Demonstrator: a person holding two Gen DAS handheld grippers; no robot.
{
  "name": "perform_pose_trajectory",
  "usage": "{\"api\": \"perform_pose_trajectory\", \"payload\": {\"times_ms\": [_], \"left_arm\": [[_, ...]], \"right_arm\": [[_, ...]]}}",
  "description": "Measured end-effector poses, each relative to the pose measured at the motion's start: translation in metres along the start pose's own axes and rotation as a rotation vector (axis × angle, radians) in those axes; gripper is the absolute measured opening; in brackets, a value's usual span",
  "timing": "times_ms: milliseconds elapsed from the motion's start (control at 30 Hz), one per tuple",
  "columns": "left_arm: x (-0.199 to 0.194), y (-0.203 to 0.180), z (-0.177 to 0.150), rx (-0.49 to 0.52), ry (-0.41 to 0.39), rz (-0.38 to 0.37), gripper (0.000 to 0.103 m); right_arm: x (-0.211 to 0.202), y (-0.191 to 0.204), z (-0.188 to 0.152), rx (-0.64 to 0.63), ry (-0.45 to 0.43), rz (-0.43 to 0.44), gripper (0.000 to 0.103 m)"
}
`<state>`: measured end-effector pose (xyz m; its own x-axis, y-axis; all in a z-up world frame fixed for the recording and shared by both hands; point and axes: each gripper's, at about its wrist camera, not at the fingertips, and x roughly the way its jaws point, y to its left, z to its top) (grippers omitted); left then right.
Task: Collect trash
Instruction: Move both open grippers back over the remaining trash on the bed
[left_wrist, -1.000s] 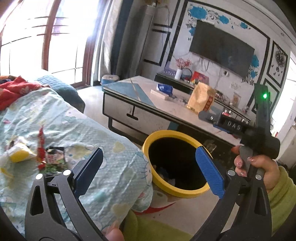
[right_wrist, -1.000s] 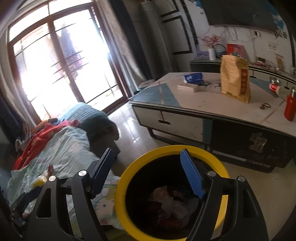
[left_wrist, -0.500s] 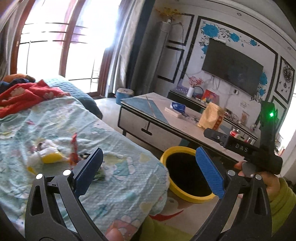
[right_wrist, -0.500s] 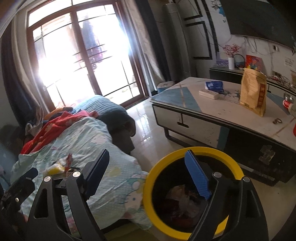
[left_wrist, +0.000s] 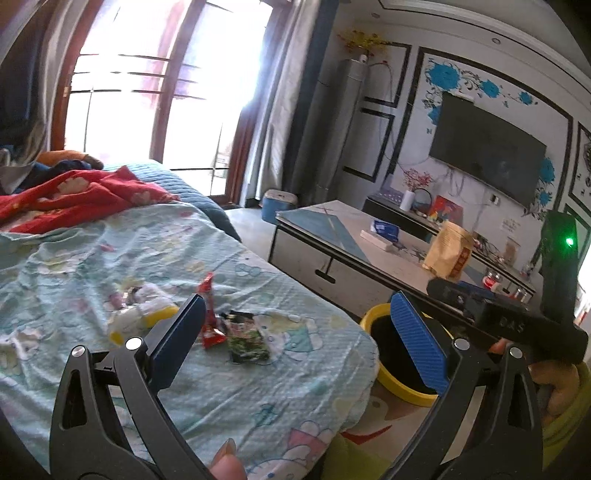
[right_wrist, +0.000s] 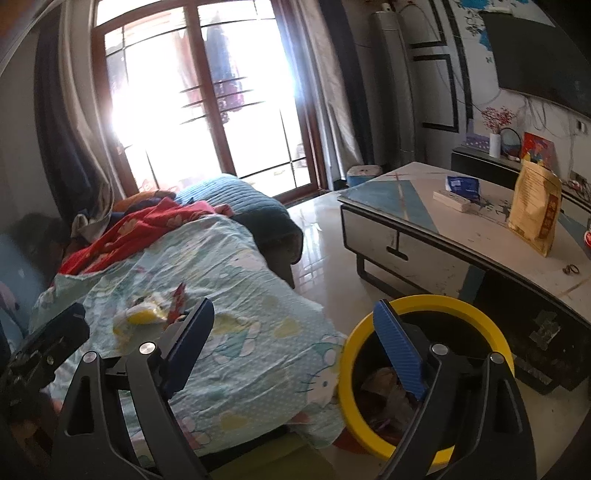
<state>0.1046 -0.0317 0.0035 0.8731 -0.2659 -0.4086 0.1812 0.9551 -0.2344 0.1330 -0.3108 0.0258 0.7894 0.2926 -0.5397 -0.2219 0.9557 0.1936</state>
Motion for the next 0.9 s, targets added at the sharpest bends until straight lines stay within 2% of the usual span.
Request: {"api": "perform_pose_trajectory", "payload": {"times_ms": [467, 900], "left_arm": [[-0.015, 0.043, 0.002, -0.069, -0.024, 0.072, 0.092], [-0.020, 0.098, -0.003, -0.149, -0.026, 0.165, 0.092]], "right_arm": [[0.001, 0.051, -0.006, -0.102, 0.027, 0.054, 0.086], [0.021, 0.094, -0.008, -0.158, 0.075, 0.127, 0.087]]}}
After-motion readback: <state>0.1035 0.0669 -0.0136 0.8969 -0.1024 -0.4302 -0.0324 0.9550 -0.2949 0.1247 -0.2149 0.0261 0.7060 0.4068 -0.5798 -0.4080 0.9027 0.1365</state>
